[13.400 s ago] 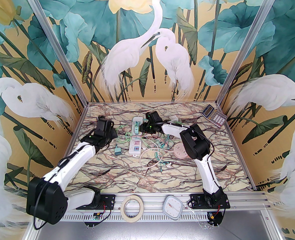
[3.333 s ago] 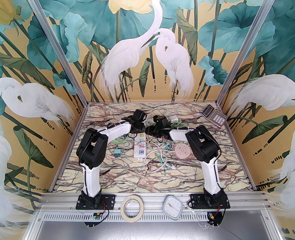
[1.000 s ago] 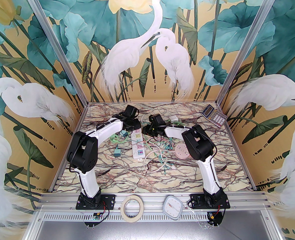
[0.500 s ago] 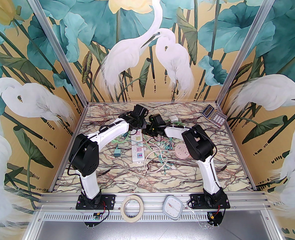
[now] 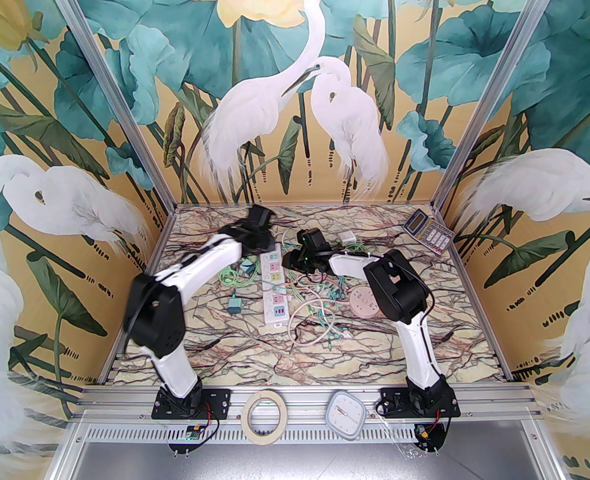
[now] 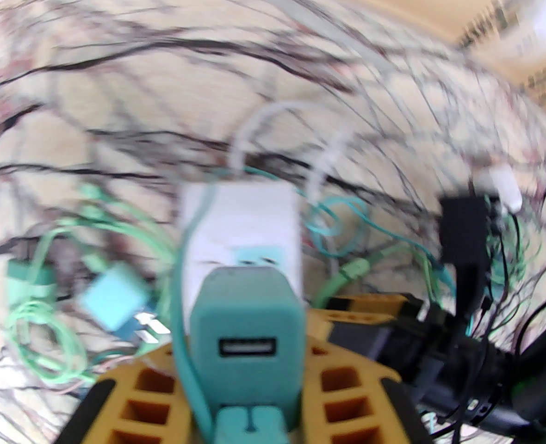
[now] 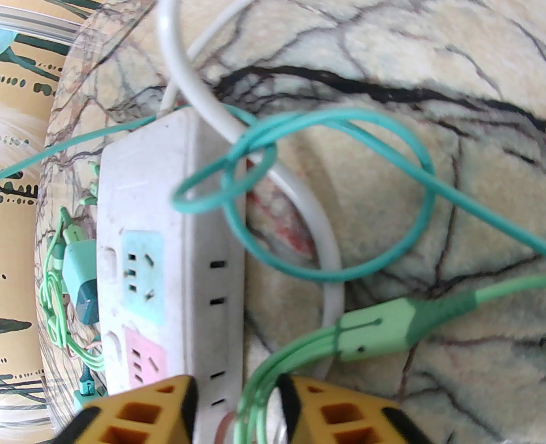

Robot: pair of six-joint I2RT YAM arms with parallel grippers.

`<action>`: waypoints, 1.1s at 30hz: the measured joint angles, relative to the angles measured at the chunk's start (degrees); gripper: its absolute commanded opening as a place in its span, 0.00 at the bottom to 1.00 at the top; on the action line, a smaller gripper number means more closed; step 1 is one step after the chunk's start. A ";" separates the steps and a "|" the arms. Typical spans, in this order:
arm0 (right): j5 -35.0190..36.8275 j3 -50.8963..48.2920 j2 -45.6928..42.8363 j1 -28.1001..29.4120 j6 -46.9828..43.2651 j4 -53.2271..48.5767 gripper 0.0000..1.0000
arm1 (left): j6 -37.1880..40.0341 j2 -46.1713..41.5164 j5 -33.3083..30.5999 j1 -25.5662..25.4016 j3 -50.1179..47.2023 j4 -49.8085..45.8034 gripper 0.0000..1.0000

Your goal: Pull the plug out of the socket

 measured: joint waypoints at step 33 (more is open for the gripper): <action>39.85 -37.88 -62.42 0.09 -8.94 -8.15 0.99 | -2.49 18.32 19.76 20.06 7.43 4.79 0.63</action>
